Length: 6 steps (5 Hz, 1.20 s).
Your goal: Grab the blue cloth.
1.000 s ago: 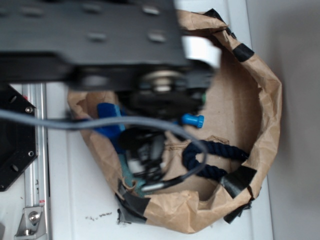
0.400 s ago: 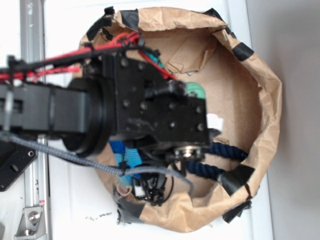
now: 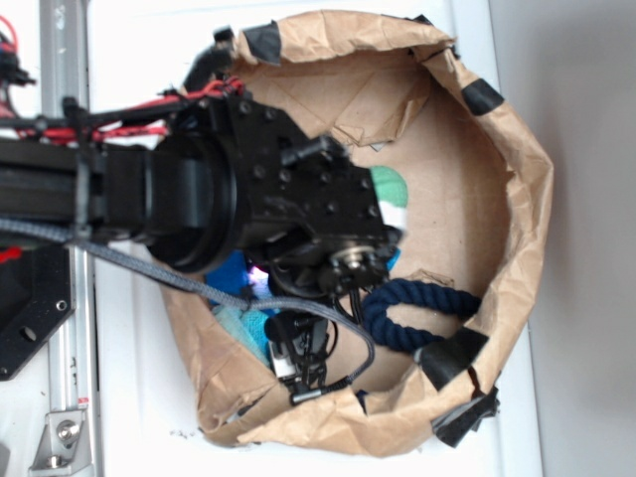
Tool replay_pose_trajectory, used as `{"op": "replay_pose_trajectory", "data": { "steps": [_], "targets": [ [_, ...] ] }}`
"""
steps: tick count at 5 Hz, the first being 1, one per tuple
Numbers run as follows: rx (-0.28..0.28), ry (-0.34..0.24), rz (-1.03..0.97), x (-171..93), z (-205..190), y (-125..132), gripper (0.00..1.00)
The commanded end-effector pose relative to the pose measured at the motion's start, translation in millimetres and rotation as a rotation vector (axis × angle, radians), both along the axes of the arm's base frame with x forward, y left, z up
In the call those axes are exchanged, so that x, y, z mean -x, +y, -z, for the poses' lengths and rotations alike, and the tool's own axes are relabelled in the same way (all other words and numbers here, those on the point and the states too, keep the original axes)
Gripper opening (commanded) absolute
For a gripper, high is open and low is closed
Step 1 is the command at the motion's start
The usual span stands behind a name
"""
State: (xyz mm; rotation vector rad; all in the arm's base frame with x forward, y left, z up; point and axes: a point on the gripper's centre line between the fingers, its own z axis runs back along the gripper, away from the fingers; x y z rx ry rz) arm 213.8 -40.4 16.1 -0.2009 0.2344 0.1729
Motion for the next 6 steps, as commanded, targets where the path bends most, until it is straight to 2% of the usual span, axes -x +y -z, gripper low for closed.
{"op": "replay_pose_trajectory", "data": {
  "steps": [1, 2, 3, 4, 5, 6],
  "targets": [
    [-0.003, -0.023, -0.003, 16.5, -6.1, 15.0, 0.0],
    [-0.022, -0.069, -0.006, 14.4, -17.8, 21.9, 0.0],
    [-0.082, -0.173, 0.036, 3.7, -35.0, 28.6, 0.0],
    [-0.155, -0.278, 0.05, -13.7, -76.2, 36.8, 0.0],
    [-0.19, -0.387, 0.0, -35.5, -128.5, 53.0, 0.0],
    [-0.232, -0.457, -0.003, -35.0, -155.2, 63.4, 0.0]
  ]
}}
